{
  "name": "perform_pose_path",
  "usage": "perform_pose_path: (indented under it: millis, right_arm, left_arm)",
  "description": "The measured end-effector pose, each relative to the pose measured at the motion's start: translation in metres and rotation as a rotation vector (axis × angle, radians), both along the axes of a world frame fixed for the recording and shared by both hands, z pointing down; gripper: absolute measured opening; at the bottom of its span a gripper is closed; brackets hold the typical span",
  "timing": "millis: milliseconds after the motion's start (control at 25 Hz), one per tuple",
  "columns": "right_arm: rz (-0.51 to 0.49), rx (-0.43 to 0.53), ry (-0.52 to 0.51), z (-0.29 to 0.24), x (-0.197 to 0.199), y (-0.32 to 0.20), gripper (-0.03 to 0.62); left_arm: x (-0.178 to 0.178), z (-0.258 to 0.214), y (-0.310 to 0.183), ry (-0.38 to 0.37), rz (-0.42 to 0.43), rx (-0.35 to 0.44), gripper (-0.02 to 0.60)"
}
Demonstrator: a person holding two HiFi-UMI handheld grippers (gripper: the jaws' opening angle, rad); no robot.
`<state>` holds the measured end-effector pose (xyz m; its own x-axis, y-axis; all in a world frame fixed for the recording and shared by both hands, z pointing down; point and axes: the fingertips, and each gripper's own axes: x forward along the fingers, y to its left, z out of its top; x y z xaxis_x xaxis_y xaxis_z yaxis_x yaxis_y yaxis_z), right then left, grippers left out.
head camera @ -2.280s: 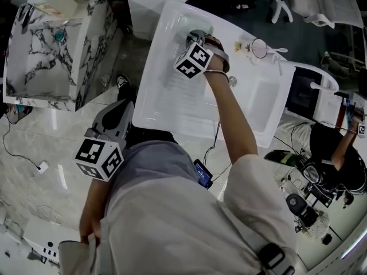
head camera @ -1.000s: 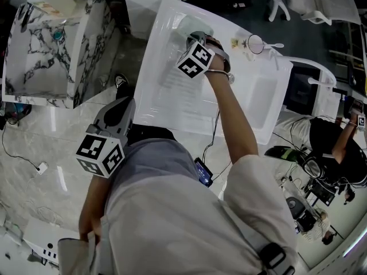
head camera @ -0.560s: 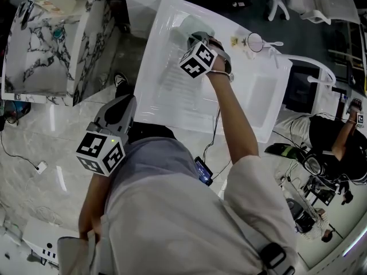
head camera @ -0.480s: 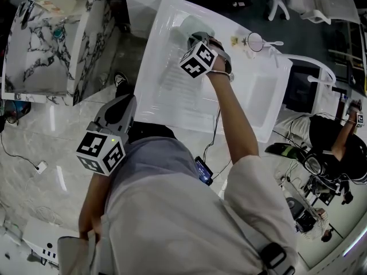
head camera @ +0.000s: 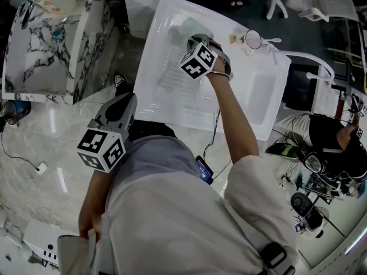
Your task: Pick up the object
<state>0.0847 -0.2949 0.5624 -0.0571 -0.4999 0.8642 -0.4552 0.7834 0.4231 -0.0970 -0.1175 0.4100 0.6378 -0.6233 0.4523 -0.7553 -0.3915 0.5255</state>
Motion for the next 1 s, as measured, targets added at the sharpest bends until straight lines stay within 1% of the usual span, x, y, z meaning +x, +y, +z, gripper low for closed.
perform_pose_path:
  millis: [280,640,840,1000]
  right_arm:
    - [0.009,-0.007,-0.025,-0.002,0.003,0.010,0.060]
    - [0.033,-0.009,-0.055,-0.009,0.005,0.023,0.060]
    - [0.044,-0.027,-0.079,-0.012,0.004,0.032,0.060]
    - [0.064,-0.033,-0.118,-0.018,0.003,0.038,0.060]
  left_arm:
    - [0.003,-0.002,0.004,0.010,-0.009,0.006,0.006]
    - [0.010,-0.006,0.011,0.031,-0.002,0.015,0.006]
    - [0.012,-0.005,0.013,0.039,0.000,0.012,0.006]
    - [0.016,-0.007,0.014,0.077,-0.007,0.001,0.006]
